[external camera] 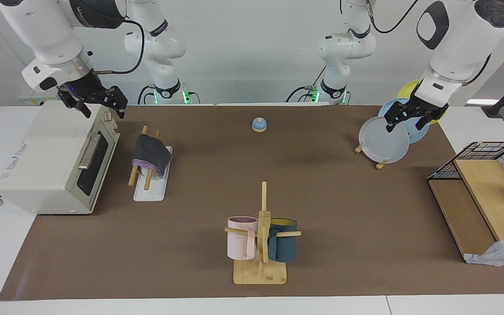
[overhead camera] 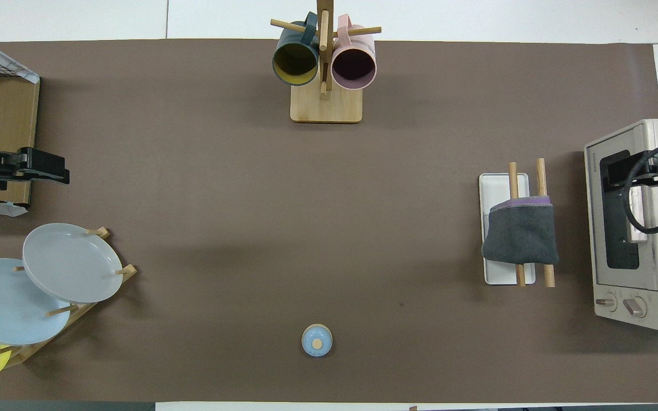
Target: Fold towel and hang on rack
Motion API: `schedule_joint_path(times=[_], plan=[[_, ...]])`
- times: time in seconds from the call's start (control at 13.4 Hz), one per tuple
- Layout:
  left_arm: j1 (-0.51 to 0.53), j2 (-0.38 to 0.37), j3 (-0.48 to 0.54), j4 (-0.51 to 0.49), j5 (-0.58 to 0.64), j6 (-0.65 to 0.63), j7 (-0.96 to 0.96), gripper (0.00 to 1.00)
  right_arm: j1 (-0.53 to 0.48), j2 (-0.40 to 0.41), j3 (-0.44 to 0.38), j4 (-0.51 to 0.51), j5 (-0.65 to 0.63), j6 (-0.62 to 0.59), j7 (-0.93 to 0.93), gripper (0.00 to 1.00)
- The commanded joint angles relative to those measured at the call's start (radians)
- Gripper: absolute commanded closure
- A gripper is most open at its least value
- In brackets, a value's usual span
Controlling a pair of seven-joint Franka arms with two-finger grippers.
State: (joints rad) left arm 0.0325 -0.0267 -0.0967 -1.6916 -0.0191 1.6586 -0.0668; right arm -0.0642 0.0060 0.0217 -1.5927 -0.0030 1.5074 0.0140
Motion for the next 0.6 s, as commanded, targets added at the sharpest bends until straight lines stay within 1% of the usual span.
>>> schedule_joint_path(times=[0.0, 0.52], plan=[[0.004, -0.012, 0.0, 0.003, 0.014, -0.013, 0.001, 0.0, 0.024, 0.032, -0.002, 0.03, -0.028, -0.004, 0.02, 0.0], [0.004, -0.012, 0.0, 0.003, 0.014, -0.013, 0.001, 0.0, 0.026, 0.032, -0.003, 0.031, -0.015, 0.014, 0.027, 0.0]])
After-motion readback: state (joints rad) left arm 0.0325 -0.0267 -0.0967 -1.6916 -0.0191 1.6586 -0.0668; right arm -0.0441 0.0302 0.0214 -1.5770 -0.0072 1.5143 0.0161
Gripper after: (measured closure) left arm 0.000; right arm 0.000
